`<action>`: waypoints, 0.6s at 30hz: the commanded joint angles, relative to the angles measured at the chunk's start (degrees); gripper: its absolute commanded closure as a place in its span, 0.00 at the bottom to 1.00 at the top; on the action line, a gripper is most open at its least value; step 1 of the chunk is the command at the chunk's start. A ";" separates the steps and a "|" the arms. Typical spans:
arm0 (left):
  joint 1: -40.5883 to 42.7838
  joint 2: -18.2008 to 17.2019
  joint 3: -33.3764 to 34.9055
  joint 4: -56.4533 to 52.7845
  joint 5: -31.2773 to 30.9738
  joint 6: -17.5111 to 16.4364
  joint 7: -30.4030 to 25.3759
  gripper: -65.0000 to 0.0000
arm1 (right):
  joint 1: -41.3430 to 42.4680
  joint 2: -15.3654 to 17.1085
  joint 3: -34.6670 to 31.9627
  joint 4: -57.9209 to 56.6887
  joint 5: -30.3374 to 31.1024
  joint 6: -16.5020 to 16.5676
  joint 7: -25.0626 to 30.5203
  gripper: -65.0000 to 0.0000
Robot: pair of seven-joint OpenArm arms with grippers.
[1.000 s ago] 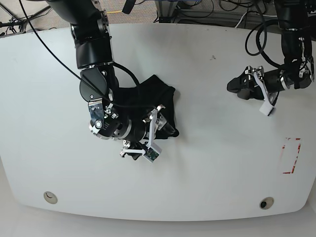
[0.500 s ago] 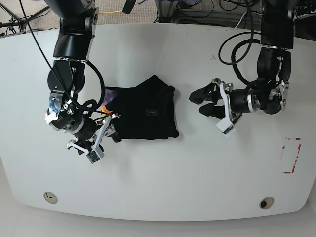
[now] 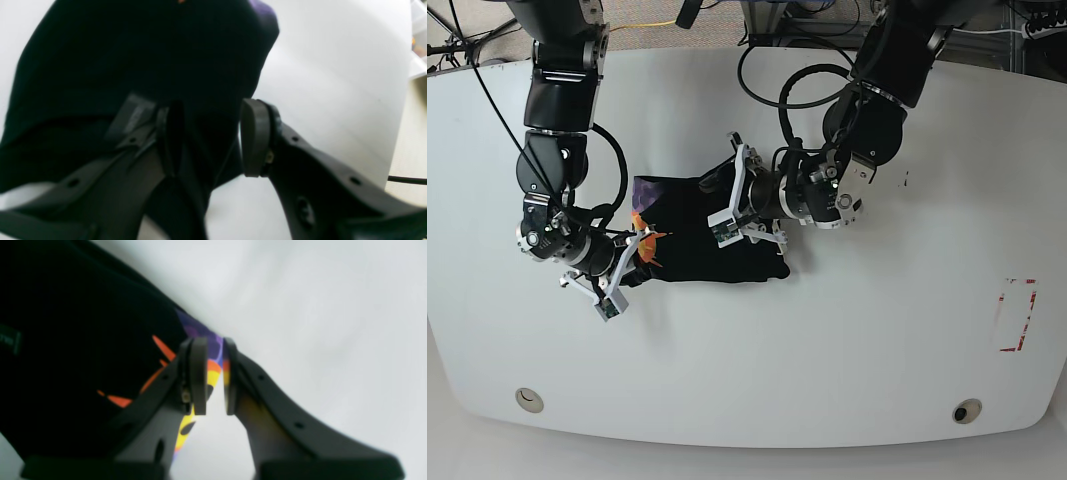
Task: Fold the T-shirt properly
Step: 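Grasp the folded black shirt's edges with both grippers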
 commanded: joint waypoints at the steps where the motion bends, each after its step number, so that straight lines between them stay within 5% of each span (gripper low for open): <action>1: 0.04 1.18 -0.37 -0.23 0.86 -0.06 -1.99 0.62 | 1.45 0.46 0.04 -1.89 1.06 0.08 4.75 0.89; 7: 0.12 0.83 -0.37 -2.52 1.30 -0.06 -3.48 0.62 | 3.12 0.11 -0.05 -9.62 0.70 0.08 9.32 0.89; 18: -3.22 -6.47 -0.37 -11.93 0.95 -0.06 -6.30 0.62 | -0.93 1.07 -0.05 -12.26 0.62 0.08 13.27 0.90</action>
